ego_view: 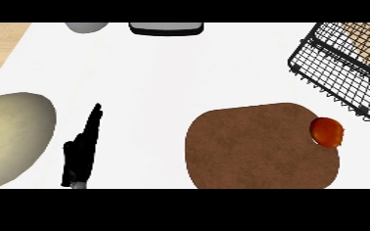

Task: Pick the eggplant from the cutting board and place it in the tiered basket

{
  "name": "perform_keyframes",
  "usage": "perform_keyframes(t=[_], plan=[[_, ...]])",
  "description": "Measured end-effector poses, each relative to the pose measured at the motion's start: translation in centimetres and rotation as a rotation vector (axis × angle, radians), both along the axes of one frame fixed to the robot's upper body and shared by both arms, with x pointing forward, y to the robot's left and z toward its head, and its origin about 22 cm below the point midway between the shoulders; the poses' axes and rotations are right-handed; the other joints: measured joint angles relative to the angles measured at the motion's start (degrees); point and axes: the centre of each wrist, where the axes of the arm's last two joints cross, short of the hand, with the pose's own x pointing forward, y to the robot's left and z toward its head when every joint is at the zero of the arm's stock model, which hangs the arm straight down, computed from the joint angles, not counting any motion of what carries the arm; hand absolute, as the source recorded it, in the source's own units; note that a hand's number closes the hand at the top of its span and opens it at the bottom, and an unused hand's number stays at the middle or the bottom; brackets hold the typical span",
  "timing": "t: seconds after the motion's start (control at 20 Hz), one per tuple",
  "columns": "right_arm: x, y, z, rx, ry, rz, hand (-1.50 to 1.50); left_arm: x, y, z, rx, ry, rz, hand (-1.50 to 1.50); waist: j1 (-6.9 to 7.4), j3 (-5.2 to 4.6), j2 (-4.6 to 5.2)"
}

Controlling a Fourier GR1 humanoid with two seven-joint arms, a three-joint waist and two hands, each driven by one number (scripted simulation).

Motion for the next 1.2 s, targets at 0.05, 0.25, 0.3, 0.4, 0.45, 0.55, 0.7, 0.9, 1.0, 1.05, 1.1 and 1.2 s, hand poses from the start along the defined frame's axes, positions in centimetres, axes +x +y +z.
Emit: perform_keyframes(t=[0.05, 0.25, 0.3, 0.4, 0.45, 0.55, 0.7, 0.9, 1.0, 1.05, 1.1, 1.2], plan=[[0.4, -0.1, -0.6, -0.002, 0.012, -0.002, 1.5, 0.1, -0.2, 0.0, -0.001, 0.001, 0.0, 0.0, 0.07, -0.02, 0.04], [2.1, -0.2, -3.3, -0.008, 0.047, -0.025, 1.5, 0.2, -0.1, 0.2, 0.002, 0.007, -0.001, 0.0, 0.31, -0.04, 0.15], [2.5, -0.2, -3.8, -0.003, 0.051, -0.035, 1.5, 0.2, 0.0, 0.0, -0.002, 0.006, -0.006, 0.0, 0.35, -0.02, 0.16], [3.3, -0.3, -4.8, 0.013, 0.048, -0.043, 1.5, 0.5, -0.6, -0.1, -0.008, 0.006, -0.009, 0.0, 0.4, 0.04, 0.17], [3.7, -0.4, -5.4, 0.015, 0.053, -0.046, 1.5, 0.6, -0.5, 0.1, -0.01, 0.01, -0.008, 0.0, 0.42, 0.04, 0.17], [3.9, -1.3, -6.2, 0.053, 0.033, -0.045, 1.5, 0.5, -0.6, 0.2, -0.007, 0.008, -0.003, 0.0, 0.57, 0.06, 0.24], [4.7, -1.1, -7.5, 0.169, -0.006, -0.041, -1.5, 0.5, -0.5, 0.2, -0.013, 0.007, -0.004, 0.0, 0.59, 0.08, 0.29], [5.5, -0.8, -9.3, 0.331, -0.072, -0.019, -1.5, 0.5, -0.5, 0.3, -0.005, 0.014, 0.003, 0.0, 0.48, 0.09, 0.31], [5.6, -1.1, -9.5, 0.399, -0.125, -0.007, -1.5, 0.5, -0.5, 0.2, -0.005, 0.011, -0.003, 0.0, 0.48, 0.12, 0.35], [5.8, -1.0, -9.6, 0.425, -0.156, -0.005, -1.5, 0.4, -0.7, 0.2, -0.002, 0.009, 0.001, 0.0, 0.48, 0.12, 0.32], [6.0, -0.7, -9.8, 0.45, -0.189, -0.002, -1.5, 0.3, -0.5, 0.1, -0.002, 0.004, 0.002, 0.0, 0.49, 0.11, 0.31], [5.8, -1.2, -10.3, 0.501, -0.25, 0.009, -1.5, 0.3, -0.7, 0.1, -0.001, 0.008, 0.005, 0.0, 0.21, 0.1, 0.25]])
